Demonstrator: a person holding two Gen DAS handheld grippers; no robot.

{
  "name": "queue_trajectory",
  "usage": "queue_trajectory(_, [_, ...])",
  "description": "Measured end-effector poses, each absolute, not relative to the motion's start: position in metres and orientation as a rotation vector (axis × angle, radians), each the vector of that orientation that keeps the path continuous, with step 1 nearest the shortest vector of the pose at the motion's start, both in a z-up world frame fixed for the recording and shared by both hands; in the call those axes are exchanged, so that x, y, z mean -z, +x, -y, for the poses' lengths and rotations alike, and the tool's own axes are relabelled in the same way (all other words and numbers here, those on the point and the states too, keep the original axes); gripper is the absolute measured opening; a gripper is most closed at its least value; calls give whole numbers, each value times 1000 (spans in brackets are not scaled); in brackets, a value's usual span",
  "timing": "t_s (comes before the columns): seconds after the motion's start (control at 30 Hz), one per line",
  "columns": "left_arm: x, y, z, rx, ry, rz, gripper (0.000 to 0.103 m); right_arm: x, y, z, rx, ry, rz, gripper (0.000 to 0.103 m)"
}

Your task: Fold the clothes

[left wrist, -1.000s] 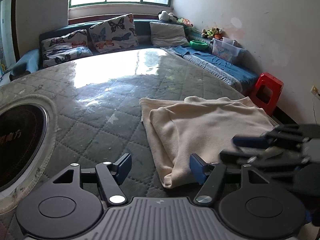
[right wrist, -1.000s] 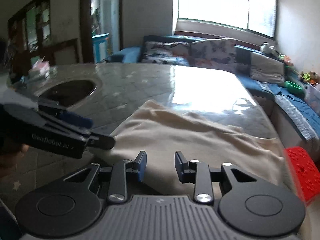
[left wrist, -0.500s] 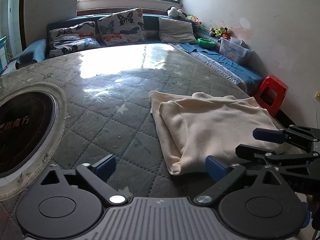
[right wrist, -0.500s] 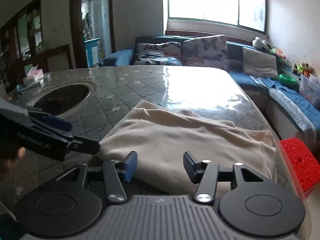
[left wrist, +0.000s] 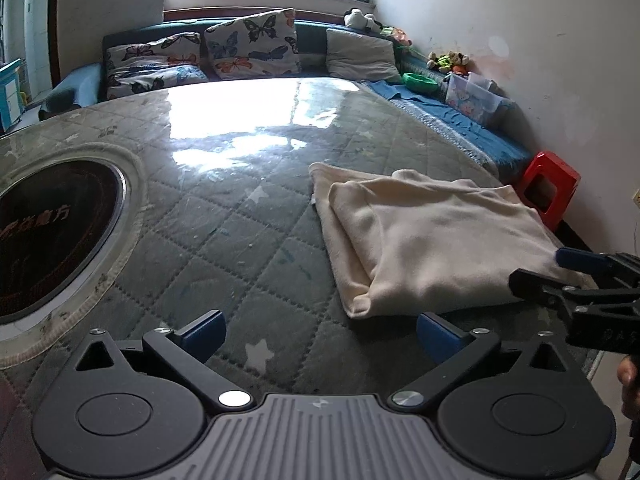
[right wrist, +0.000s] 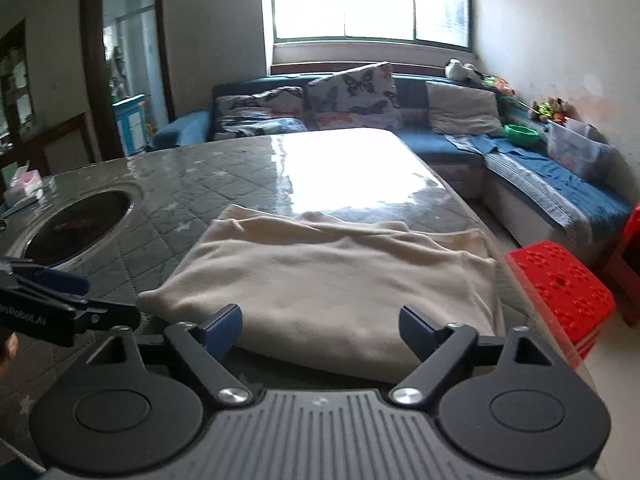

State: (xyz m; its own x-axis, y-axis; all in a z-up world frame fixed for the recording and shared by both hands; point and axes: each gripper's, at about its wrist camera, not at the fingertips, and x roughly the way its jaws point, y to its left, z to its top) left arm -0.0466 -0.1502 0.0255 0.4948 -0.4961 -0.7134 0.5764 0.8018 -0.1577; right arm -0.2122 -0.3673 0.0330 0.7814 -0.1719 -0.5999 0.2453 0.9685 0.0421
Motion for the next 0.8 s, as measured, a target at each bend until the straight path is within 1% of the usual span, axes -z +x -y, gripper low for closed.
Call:
queue_trajectory(0.2, [-27, -52, 147, 636, 117, -816, 103, -32, -215, 367, 269, 117, -648, 95])
queue_trajectory(0.27, [-28, -55, 146, 640, 127, -811, 103, -33, -217, 366, 278, 117, -645, 98])
queue_trajectory(0.8, [-29, -76, 148, 647, 187, -805, 103, -33, -237, 357, 309, 147, -633, 102])
